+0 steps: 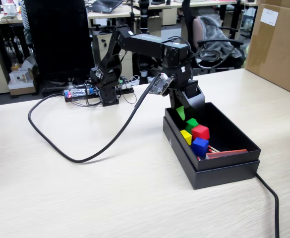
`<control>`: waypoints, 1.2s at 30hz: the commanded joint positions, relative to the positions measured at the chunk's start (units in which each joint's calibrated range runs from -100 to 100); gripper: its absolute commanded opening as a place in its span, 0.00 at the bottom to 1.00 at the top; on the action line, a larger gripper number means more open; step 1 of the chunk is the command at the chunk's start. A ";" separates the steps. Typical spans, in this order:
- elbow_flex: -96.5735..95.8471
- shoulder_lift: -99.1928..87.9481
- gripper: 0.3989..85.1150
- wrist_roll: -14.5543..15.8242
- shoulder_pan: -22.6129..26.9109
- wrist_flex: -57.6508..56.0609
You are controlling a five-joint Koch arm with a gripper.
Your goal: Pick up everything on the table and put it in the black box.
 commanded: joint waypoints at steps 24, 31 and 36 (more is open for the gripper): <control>-62.24 -88.29 0.58 -4.64 -14.31 33.10; -72.12 -99.31 0.61 -4.44 -15.24 36.64; -78.74 -101.49 0.61 -4.44 -15.68 40.53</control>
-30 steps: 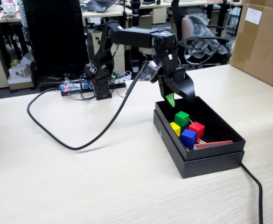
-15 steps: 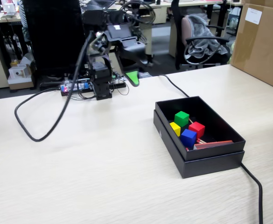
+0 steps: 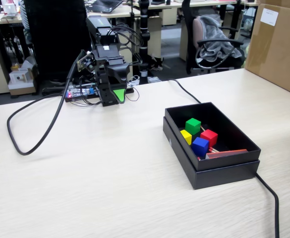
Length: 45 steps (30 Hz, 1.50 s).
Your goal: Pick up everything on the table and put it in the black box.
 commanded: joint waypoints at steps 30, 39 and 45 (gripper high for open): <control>-44.29 6.92 0.58 -3.52 -1.47 39.56; -44.29 6.92 0.57 -3.61 -1.47 39.56; -44.29 6.92 0.57 -3.61 -1.42 39.56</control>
